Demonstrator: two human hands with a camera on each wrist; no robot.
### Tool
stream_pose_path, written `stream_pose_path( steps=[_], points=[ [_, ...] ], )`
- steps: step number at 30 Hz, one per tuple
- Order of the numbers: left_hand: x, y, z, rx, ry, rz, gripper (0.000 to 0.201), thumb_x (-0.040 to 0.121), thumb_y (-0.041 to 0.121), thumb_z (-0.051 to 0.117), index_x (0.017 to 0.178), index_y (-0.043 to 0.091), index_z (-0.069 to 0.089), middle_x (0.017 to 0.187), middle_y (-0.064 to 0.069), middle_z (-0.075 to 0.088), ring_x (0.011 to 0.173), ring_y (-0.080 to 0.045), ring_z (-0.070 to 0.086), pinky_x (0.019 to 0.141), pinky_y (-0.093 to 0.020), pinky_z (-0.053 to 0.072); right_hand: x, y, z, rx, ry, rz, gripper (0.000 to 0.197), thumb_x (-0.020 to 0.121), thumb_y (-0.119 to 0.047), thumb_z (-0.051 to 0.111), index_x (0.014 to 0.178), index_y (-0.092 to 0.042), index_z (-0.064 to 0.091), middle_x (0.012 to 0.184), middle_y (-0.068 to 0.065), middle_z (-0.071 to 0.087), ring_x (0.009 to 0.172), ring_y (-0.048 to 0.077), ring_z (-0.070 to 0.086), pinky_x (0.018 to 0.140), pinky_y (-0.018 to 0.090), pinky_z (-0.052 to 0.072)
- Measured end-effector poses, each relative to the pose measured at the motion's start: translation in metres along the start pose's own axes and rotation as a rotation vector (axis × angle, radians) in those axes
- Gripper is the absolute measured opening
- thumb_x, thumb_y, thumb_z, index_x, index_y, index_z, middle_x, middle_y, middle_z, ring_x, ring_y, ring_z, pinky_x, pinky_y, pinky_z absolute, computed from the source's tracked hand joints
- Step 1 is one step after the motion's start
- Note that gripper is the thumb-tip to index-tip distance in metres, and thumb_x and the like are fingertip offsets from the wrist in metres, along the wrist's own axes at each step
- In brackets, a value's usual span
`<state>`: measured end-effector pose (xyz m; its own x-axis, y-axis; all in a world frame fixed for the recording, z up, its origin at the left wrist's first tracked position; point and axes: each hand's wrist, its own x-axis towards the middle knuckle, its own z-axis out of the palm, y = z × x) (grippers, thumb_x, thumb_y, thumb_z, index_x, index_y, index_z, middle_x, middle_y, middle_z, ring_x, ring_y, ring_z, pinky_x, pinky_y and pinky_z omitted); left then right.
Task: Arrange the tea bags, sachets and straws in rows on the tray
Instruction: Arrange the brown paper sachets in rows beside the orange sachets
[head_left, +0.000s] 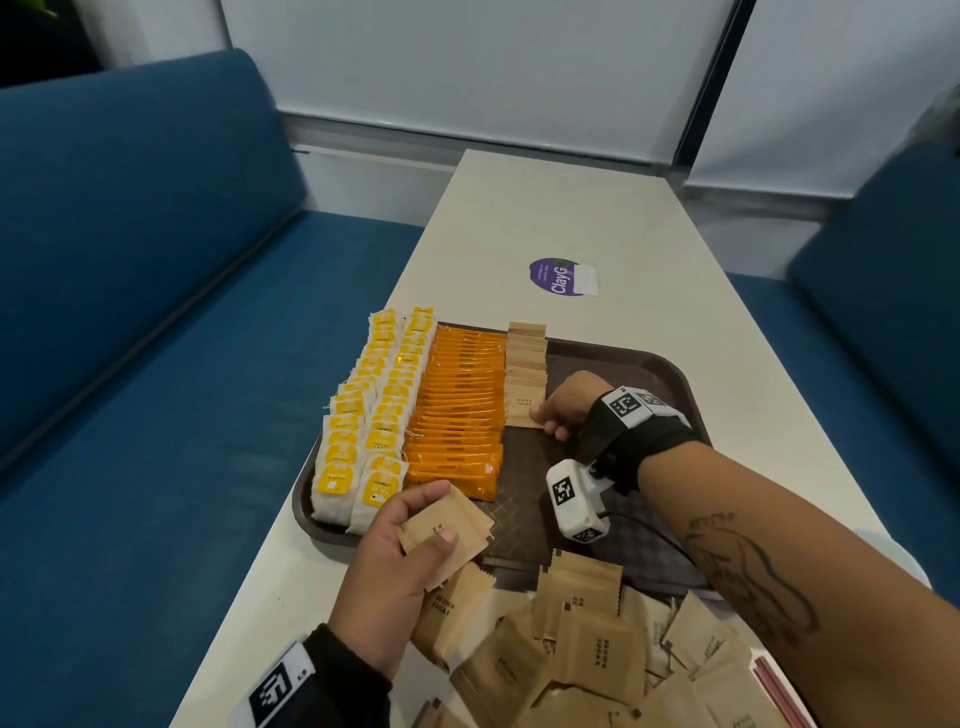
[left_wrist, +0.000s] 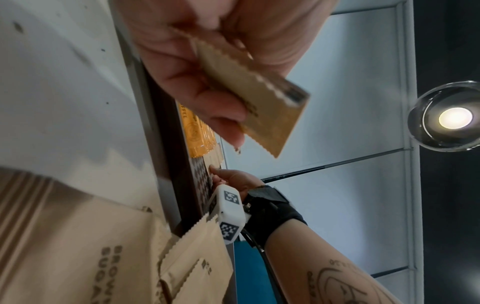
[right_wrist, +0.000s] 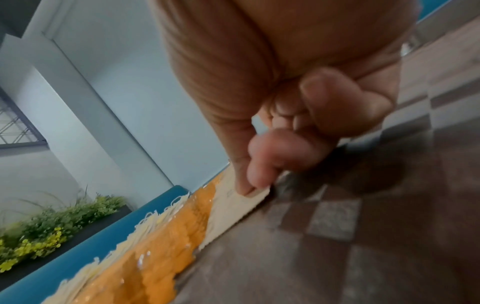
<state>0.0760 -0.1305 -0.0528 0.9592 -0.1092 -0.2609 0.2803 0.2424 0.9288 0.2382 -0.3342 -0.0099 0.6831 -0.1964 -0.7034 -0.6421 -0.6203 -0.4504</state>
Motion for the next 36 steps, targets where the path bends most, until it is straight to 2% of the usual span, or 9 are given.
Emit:
stream_pose_path(
  steps=[7, 12, 15, 19, 21, 23, 25, 30, 36],
  points=[
    [-0.01, 0.007, 0.002, 0.002, -0.033, 0.019, 0.041, 0.087, -0.009, 0.051, 0.11, 0.024, 0.059, 0.106, -0.004, 0.064, 0.094, -0.02, 0.062, 0.064, -0.023, 0.052, -0.039, 0.009, -0.012, -0.102, 0.086, -0.32, 0.018, 0.092, -0.027, 0.059, 0.081, -0.013, 0.058, 0.058, -0.003, 0.048, 0.044, 0.007, 0.039, 0.039, 0.017, 0.034],
    [-0.021, 0.005, 0.009, 0.047, -0.056, 0.073, 0.041, 0.084, -0.006, 0.059, 0.11, 0.025, 0.057, 0.109, -0.002, 0.064, 0.103, -0.019, 0.06, 0.079, -0.029, 0.049, -0.102, 0.036, 0.007, -0.04, -0.067, -0.57, 0.015, 0.082, -0.023, 0.071, 0.081, -0.018, 0.057, 0.063, -0.005, 0.058, 0.052, 0.008, 0.049, 0.049, 0.021, 0.039],
    [-0.026, 0.003, 0.015, 0.069, -0.043, 0.1, 0.04, 0.081, -0.005, 0.062, 0.108, 0.025, 0.058, 0.106, -0.002, 0.065, 0.101, -0.019, 0.061, 0.08, -0.031, 0.05, -0.127, 0.052, 0.026, -0.073, -0.159, -0.566, 0.019, 0.078, -0.023, 0.074, 0.089, -0.019, 0.059, 0.072, -0.005, 0.065, 0.062, 0.008, 0.057, 0.06, 0.025, 0.044],
    [-0.032, 0.002, 0.022, 0.107, -0.025, 0.124, 0.04, 0.077, -0.004, 0.067, 0.103, 0.024, 0.057, 0.101, 0.001, 0.064, 0.095, -0.017, 0.06, 0.075, -0.028, 0.05, -0.137, 0.071, 0.047, 0.009, -0.221, -0.534, 0.024, 0.077, -0.016, 0.075, 0.093, -0.016, 0.057, 0.083, 0.008, 0.068, 0.058, 0.011, 0.057, 0.049, 0.021, 0.035],
    [-0.033, 0.0, 0.025, 0.159, -0.03, 0.126, 0.041, 0.075, -0.002, 0.071, 0.102, 0.025, 0.056, 0.1, 0.002, 0.064, 0.095, -0.015, 0.06, 0.073, -0.027, 0.049, -0.139, 0.076, 0.052, 0.023, -0.177, -0.564, 0.028, 0.077, -0.012, 0.075, 0.096, -0.016, 0.054, 0.084, 0.01, 0.067, 0.059, 0.011, 0.059, 0.047, 0.02, 0.041],
    [-0.035, -0.001, 0.027, 0.213, -0.033, 0.137, 0.042, 0.072, -0.001, 0.073, 0.101, 0.025, 0.057, 0.099, 0.002, 0.065, 0.094, -0.014, 0.061, 0.072, -0.026, 0.049, -0.138, 0.081, 0.054, 0.016, -0.121, -0.623, 0.034, 0.075, -0.008, 0.077, 0.097, -0.019, 0.053, 0.093, 0.012, 0.067, 0.074, 0.016, 0.065, 0.063, 0.029, 0.057],
    [-0.036, -0.002, 0.028, 0.24, -0.039, 0.14, 0.043, 0.07, -0.002, 0.075, 0.099, 0.024, 0.058, 0.097, 0.003, 0.065, 0.09, -0.012, 0.061, 0.07, -0.025, 0.049, -0.137, 0.085, 0.054, -0.035, -0.077, -0.665, 0.038, 0.074, -0.008, 0.078, 0.099, -0.024, 0.055, 0.098, 0.007, 0.066, 0.085, 0.016, 0.065, 0.077, 0.034, 0.057],
    [-0.033, 0.001, 0.027, 0.197, -0.03, 0.146, 0.026, 0.08, 0.01, 0.069, 0.1, 0.022, 0.06, 0.099, 0.002, 0.067, 0.091, -0.012, 0.064, 0.069, -0.022, 0.048, -0.141, 0.085, 0.048, -0.061, -0.058, -0.682, 0.027, 0.075, -0.006, 0.076, 0.095, -0.019, 0.064, 0.091, 0.0, 0.068, 0.082, 0.013, 0.065, 0.079, 0.028, 0.057],
    [-0.019, 0.008, 0.015, 0.157, 0.025, 0.095, 0.029, 0.089, -0.003, 0.052, 0.1, 0.023, 0.061, 0.105, -0.002, 0.066, 0.096, -0.022, 0.062, 0.079, -0.034, 0.05, -0.129, 0.072, 0.025, 0.2, 0.022, -0.538, 0.003, 0.087, -0.01, 0.064, 0.089, -0.012, 0.064, 0.077, 0.003, 0.069, 0.055, 0.004, 0.059, 0.05, 0.017, 0.044]
  ],
)
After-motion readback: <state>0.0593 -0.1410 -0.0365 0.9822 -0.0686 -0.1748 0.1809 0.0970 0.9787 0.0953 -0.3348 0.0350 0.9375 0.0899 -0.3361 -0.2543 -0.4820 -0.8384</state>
